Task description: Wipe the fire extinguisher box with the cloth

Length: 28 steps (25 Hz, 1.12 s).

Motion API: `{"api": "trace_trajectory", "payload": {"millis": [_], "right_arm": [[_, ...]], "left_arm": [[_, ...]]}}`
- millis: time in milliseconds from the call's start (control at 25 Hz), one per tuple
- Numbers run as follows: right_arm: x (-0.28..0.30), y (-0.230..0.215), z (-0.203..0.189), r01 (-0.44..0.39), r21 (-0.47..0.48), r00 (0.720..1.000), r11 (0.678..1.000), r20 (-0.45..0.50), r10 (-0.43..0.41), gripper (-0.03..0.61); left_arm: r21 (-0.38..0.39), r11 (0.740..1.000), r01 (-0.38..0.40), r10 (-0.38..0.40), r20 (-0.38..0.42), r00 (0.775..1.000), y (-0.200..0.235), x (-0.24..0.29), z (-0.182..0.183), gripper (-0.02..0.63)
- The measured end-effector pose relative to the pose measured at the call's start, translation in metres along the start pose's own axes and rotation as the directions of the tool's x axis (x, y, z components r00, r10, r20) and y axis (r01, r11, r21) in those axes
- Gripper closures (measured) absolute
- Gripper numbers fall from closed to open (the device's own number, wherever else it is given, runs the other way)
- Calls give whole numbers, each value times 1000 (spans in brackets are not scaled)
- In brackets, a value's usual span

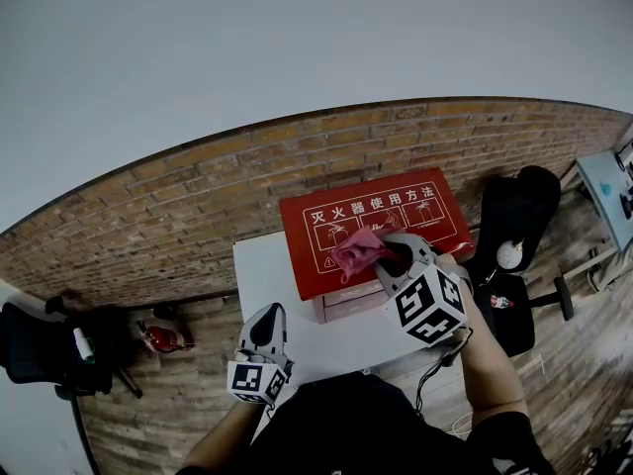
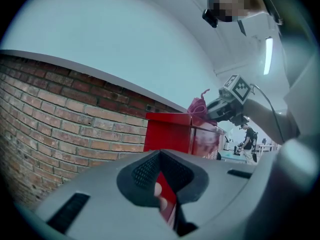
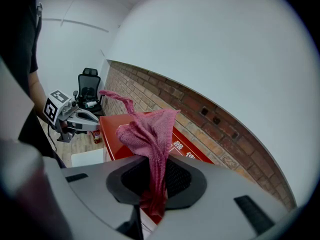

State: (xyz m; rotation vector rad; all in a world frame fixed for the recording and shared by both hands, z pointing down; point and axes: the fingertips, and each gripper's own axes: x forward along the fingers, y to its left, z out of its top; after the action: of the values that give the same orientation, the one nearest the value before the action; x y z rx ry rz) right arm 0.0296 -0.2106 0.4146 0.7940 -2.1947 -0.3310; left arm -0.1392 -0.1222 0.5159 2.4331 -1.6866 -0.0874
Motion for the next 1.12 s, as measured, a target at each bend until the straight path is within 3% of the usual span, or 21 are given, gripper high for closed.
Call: {"api": "trace_trajectory", "payload": {"millis": [1120], "right_arm": [[-22, -40, -45, 73, 82, 997, 994, -31, -71, 509]], "left_arm": [[7, 1000, 18, -18, -22, 1000, -14, 9, -3, 580]]}}
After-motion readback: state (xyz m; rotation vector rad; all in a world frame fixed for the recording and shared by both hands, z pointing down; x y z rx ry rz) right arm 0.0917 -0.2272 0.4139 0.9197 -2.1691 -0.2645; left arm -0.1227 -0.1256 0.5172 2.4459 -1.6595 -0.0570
